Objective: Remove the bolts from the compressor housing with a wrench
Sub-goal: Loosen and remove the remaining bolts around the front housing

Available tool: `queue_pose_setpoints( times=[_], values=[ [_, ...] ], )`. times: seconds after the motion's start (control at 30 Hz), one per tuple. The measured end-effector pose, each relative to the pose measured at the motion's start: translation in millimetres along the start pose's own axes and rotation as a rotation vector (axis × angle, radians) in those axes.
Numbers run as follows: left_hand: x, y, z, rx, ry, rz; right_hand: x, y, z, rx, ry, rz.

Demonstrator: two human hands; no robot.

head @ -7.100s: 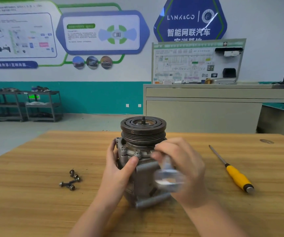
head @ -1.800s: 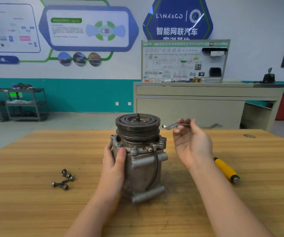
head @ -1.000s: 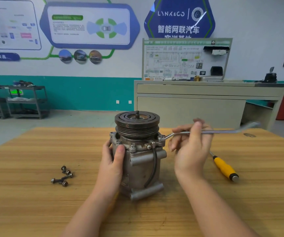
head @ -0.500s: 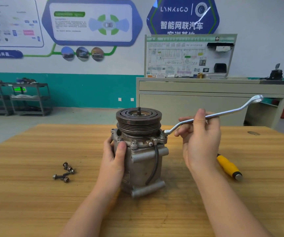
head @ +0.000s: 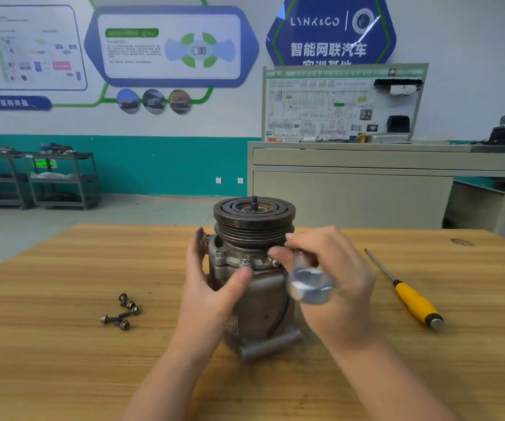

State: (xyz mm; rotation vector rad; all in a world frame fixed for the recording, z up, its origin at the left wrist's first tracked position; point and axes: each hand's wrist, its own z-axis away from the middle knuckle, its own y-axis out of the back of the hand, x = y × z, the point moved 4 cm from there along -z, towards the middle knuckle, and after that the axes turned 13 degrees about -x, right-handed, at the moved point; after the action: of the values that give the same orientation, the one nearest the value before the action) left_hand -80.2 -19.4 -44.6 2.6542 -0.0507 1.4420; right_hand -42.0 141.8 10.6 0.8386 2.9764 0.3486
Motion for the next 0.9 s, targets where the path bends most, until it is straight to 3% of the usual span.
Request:
queue_pose_setpoints(
  times=[0.07, 0.13, 0.27, 0.33, 0.4, 0.53, 0.57, 0.63, 0.77, 0.9],
  values=[
    [-1.5, -2.1, -1.4, -0.04, 0.018, 0.004, -2.4, -2.2, 2.0, 0.006, 0.023, 0.063],
    [-2.4, -1.7, -2.3, -0.031, 0.04, 0.019, -0.3, -2.6, 5.3, 0.088, -0.073, 0.012],
    [-1.1, -2.0, -1.2, -0.029, 0.067, 0.03, 22.4, 1.0, 8.3, 0.48, -0.474, -0.525],
    [-1.7, -2.9, -0.9, -0.031, 0.076, 0.039, 46.4, 0.7, 7.9, 0.549, -0.705, -0.708],
    [-1.7, -4.2, -1.3, -0.026, 0.073, 0.049, 72.5, -5.3, 1.6, 0.436, -0.941, -0.929],
    [-4.0, -6.2, -3.8, -0.016, 0.049, 0.052, 96.9, -23.9, -7.4, -0.092, -1.393, -1.223],
    [-4.3, -6.8, -4.0, -0.016, 0.044, 0.052, 97.1, -25.6, -10.0, -0.197, -1.437, -1.258],
    [-5.6, -6.3, -4.3, -0.007, 0.036, 0.054, 97.4, -24.1, -15.2, -0.253, -1.47, -1.314],
    [-11.2, -1.7, -6.4, 0.012, 0.04, 0.09, 96.9, -4.9, -21.4, 0.043, -1.429, -1.363],
    [-15.0, -1.0, -8.4, 0.023, 0.035, 0.09, 88.2, 19.7, -17.0, 0.16, -1.302, -1.037]
  ],
)
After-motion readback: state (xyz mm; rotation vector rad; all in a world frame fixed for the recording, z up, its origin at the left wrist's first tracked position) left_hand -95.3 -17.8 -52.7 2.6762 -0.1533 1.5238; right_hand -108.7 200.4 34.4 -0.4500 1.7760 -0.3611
